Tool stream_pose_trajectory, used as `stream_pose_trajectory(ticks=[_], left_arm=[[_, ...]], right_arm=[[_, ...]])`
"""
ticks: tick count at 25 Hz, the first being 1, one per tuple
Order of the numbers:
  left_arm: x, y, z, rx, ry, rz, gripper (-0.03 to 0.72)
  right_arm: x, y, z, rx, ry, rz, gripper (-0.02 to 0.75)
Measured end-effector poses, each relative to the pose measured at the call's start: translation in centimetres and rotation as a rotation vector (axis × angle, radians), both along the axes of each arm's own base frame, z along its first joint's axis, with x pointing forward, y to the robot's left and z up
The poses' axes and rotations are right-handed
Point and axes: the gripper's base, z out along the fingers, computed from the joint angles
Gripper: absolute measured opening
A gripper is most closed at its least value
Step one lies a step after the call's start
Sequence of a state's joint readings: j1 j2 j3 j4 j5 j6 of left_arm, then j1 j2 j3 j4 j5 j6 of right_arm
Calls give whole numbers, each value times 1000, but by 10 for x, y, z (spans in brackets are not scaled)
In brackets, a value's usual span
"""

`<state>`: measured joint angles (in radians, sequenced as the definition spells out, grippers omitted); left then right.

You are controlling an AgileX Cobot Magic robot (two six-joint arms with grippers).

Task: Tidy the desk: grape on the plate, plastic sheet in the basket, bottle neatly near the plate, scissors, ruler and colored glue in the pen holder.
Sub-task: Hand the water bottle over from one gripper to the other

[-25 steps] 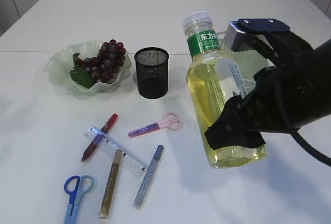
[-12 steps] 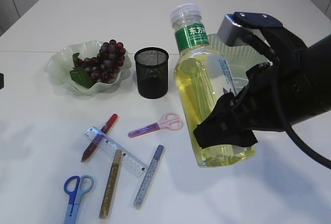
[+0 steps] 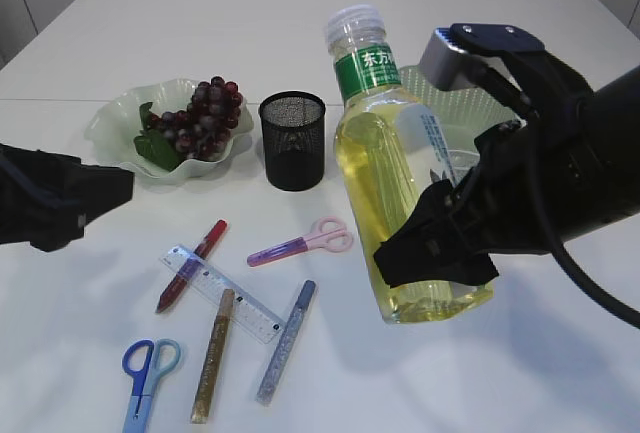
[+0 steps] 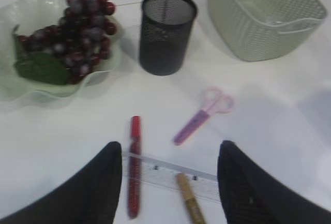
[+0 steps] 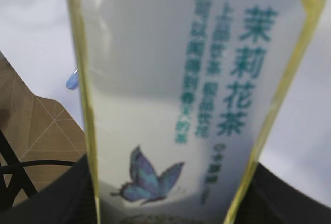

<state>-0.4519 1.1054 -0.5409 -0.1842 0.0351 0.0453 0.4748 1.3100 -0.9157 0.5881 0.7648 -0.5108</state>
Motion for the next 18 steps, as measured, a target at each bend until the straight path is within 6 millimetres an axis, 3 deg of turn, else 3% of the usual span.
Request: stream_pose_trajectory(ticks=[5, 12, 18], left_arm=[[-25, -23, 15, -74, -38, -128, 417], [-51, -9, 50, -189, -172, -139, 330], [-56, -6, 55, -245, -160, -125, 320]], right_arm=[[0, 2, 1, 16, -13, 24, 451], [-1, 5, 4, 41, -53, 78, 451], [-1, 8, 7, 71, -112, 146, 451]])
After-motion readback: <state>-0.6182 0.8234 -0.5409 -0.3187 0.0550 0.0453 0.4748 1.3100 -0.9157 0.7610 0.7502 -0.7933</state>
